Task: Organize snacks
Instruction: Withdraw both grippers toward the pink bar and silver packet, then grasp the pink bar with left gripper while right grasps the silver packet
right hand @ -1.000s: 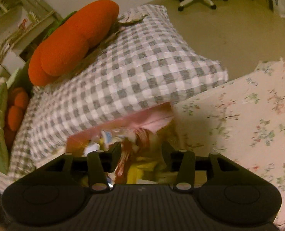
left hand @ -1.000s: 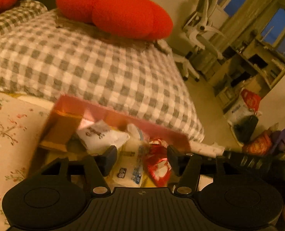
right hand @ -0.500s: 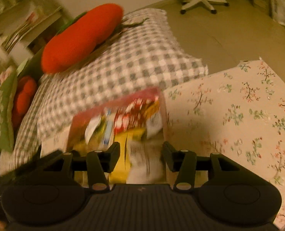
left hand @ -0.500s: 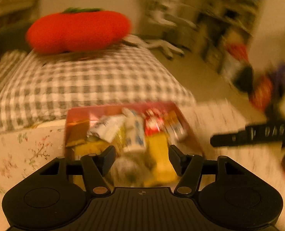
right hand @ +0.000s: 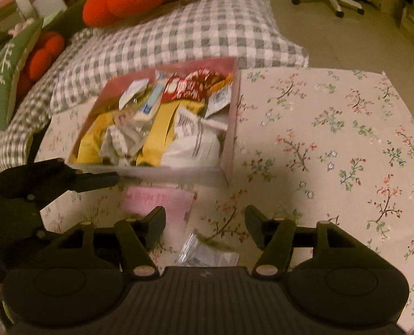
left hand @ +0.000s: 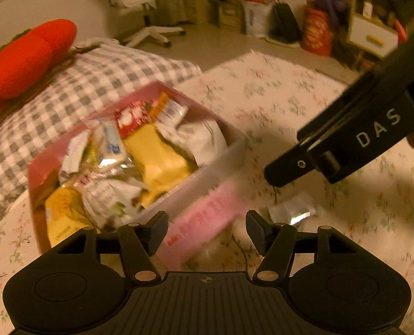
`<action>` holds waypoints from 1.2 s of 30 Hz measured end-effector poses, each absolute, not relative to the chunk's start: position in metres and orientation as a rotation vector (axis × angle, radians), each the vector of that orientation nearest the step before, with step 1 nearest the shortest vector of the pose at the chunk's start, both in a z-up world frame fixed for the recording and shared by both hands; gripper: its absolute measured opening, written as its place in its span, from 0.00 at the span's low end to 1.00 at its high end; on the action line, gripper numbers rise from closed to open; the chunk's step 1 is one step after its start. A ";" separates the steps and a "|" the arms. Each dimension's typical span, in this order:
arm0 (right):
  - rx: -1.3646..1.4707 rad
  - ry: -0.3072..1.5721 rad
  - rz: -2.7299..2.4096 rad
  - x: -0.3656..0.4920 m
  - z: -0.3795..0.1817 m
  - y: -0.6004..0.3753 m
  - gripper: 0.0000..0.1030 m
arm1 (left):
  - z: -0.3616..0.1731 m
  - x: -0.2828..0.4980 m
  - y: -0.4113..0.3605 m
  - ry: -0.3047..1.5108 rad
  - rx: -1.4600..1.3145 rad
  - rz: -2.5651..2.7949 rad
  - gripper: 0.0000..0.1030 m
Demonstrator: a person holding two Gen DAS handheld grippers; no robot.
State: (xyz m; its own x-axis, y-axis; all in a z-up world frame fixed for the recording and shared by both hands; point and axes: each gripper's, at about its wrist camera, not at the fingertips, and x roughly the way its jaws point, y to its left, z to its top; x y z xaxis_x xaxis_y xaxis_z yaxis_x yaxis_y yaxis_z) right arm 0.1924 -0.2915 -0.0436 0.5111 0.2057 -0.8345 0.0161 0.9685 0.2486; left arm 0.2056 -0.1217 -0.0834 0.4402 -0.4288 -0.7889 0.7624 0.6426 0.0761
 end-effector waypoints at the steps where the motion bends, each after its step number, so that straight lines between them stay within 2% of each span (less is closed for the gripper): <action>1: 0.227 1.038 0.123 0.192 -0.046 -0.289 0.62 | -0.088 0.205 -0.123 0.825 0.471 -0.772 0.60; 10: 0.202 1.066 0.144 0.193 -0.061 -0.279 0.66 | -0.111 0.216 -0.113 0.876 0.459 -0.761 0.60; 15: 0.237 1.074 0.156 0.193 -0.068 -0.284 0.66 | -0.116 0.217 -0.110 0.883 0.427 -0.778 0.65; 30: 0.243 1.072 0.180 0.182 -0.071 -0.300 0.66 | -0.103 0.207 -0.109 0.890 0.454 -0.908 0.65; 32: 0.219 1.080 0.202 0.182 -0.073 -0.296 0.66 | -0.100 0.209 -0.106 0.876 0.457 -0.902 0.65; 36: 0.151 1.108 0.219 0.184 -0.081 -0.287 0.58 | -0.105 0.204 -0.112 0.870 0.508 -0.909 0.66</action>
